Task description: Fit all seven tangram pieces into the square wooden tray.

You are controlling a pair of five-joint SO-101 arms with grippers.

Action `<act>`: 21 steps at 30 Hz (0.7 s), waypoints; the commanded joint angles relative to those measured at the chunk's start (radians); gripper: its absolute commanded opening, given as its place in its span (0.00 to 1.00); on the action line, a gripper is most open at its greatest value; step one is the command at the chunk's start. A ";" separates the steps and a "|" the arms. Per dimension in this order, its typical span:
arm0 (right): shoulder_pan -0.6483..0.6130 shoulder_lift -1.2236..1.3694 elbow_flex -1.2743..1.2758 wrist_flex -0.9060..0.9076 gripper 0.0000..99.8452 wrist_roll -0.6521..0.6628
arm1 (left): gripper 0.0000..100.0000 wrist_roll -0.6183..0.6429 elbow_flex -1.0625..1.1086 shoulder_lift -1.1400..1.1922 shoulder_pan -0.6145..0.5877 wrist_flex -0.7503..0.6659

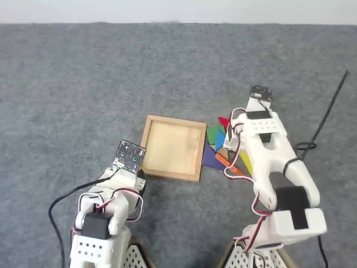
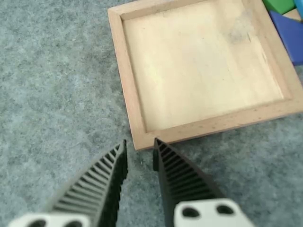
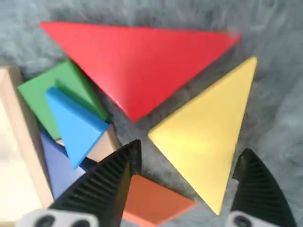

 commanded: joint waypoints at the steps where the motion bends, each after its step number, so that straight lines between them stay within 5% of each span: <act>1: 0.030 0.008 -0.058 0.013 0.31 -0.037 | 0.09 0.006 -0.007 0.002 0.002 -0.003; 21: 0.107 0.104 -0.152 0.013 0.31 -0.130 | 0.09 0.006 -0.007 0.002 0.002 -0.003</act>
